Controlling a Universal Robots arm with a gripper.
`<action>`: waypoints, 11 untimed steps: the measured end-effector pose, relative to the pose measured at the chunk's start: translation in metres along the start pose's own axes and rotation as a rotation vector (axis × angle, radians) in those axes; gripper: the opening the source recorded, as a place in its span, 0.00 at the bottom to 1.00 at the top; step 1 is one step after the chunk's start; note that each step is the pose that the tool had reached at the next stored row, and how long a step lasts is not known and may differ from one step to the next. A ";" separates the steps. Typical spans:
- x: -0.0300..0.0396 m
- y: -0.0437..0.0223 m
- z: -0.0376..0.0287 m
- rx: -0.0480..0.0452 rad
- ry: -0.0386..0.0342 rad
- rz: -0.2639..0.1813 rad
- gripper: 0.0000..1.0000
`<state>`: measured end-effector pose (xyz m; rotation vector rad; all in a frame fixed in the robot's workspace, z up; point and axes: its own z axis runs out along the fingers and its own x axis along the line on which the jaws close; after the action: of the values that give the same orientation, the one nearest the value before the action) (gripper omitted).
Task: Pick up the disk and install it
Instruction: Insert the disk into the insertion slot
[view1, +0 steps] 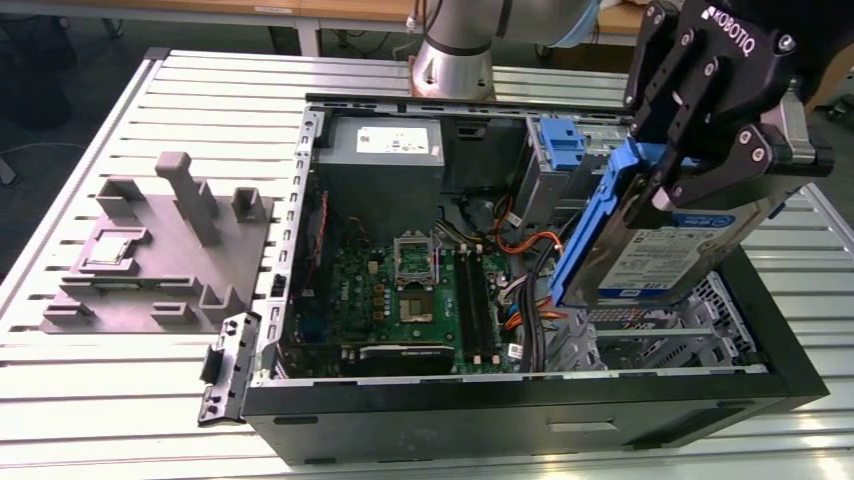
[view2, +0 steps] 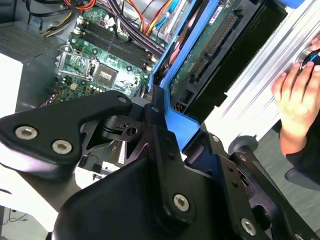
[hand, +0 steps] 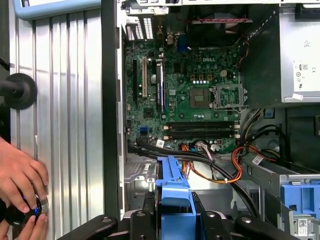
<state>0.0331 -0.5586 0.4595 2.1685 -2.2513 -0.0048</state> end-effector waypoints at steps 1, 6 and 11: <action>0.0000 -0.0001 0.0001 0.0000 0.0000 0.000 0.36; 0.0000 -0.0011 0.0003 0.0000 -0.0001 0.000 0.36; 0.0000 -0.0018 0.0003 0.0000 -0.0002 0.000 0.36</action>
<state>0.0349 -0.5587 0.4592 2.1686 -2.2514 -0.0049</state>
